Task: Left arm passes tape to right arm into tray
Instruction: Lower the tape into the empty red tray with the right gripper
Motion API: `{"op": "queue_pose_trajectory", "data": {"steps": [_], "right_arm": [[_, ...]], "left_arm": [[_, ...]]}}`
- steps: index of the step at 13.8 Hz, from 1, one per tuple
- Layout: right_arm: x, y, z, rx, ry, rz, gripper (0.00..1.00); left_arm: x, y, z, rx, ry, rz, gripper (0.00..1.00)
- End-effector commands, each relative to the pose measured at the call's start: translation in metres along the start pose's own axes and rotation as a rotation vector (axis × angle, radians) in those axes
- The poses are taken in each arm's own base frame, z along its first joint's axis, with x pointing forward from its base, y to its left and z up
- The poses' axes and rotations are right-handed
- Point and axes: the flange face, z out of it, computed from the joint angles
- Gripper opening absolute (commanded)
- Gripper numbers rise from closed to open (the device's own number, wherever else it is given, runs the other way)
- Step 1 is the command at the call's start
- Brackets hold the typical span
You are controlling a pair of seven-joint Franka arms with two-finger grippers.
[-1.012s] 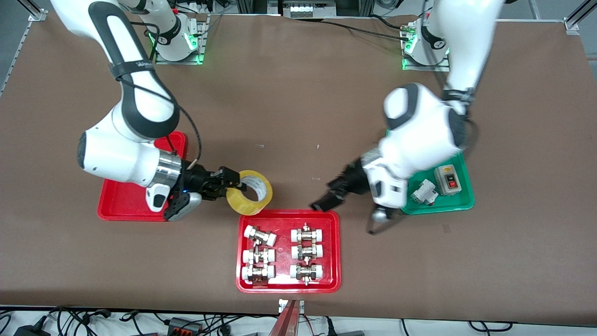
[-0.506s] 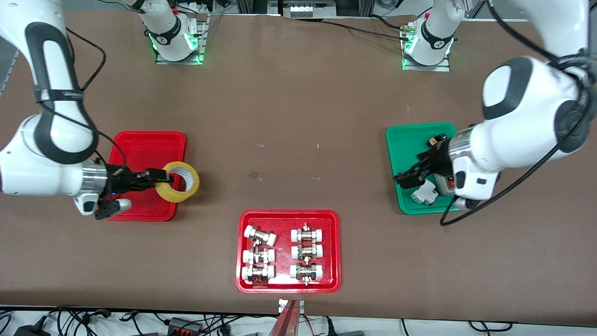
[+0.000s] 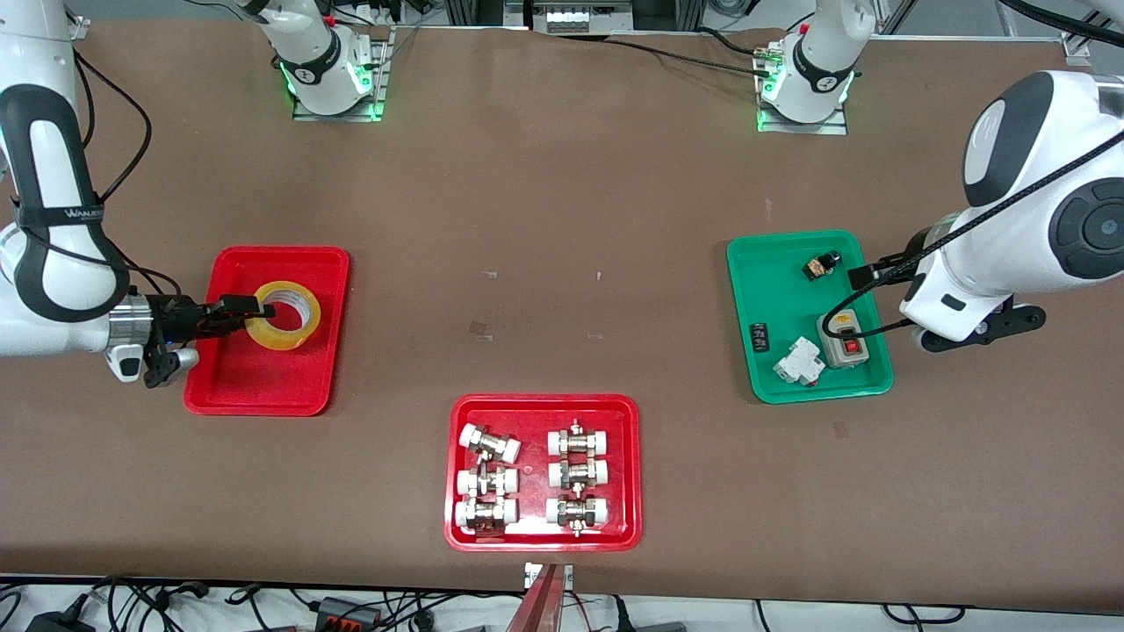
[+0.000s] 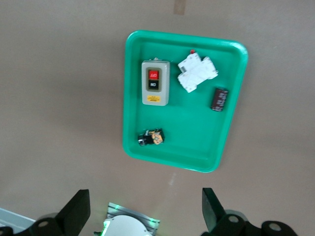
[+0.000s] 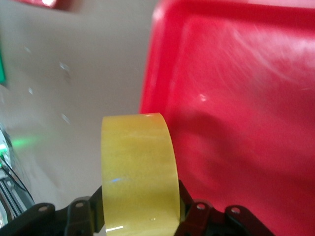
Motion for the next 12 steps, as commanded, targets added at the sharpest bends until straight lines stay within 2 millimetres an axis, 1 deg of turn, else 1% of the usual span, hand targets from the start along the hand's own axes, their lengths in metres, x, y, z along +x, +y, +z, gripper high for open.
{"op": "queue_pose_trajectory", "data": {"steps": [1, 2, 3, 4, 5, 6, 7, 8, 10, 12], "right_arm": [[-0.005, 0.013, 0.015, 0.005, -0.045, -0.015, 0.0], [-0.006, 0.017, 0.02, 0.0, -0.058, -0.013, 0.04], [-0.006, 0.018, 0.022, -0.011, -0.065, -0.016, 0.17], [-0.005, 0.019, 0.023, -0.033, -0.077, -0.024, 0.42], [-0.004, 0.02, 0.022, -0.06, -0.081, -0.032, 0.76], [-0.002, 0.019, 0.021, -0.085, -0.084, -0.043, 1.0], [0.001, 0.016, 0.018, -0.127, -0.099, -0.064, 1.0], [0.007, 0.006, 0.015, -0.175, -0.121, -0.096, 1.0], [0.017, -0.015, 0.009, -0.264, -0.145, -0.153, 1.0], [0.026, -0.037, 0.004, -0.355, -0.172, -0.202, 1.0]], "left_arm": [[-0.022, -0.02, 0.019, 0.003, 0.058, 0.04, 1.0], [-0.033, -0.021, 0.029, -0.007, 0.096, 0.045, 1.0], [-0.039, -0.022, 0.032, -0.015, 0.124, 0.047, 1.0], [-0.038, -0.022, 0.025, -0.021, 0.14, 0.048, 1.0], [-0.035, -0.03, 0.015, -0.029, 0.156, 0.054, 1.0], [-0.034, -0.033, 0.012, -0.03, 0.163, 0.079, 1.0], [-0.035, -0.032, 0.011, -0.026, 0.166, 0.1, 1.0], [-0.036, -0.034, 0.009, -0.035, 0.166, 0.106, 1.0], [-0.038, -0.033, 0.007, -0.03, 0.161, 0.121, 1.0], [-0.032, -0.037, -0.003, -0.033, 0.188, 0.151, 1.0]]}}
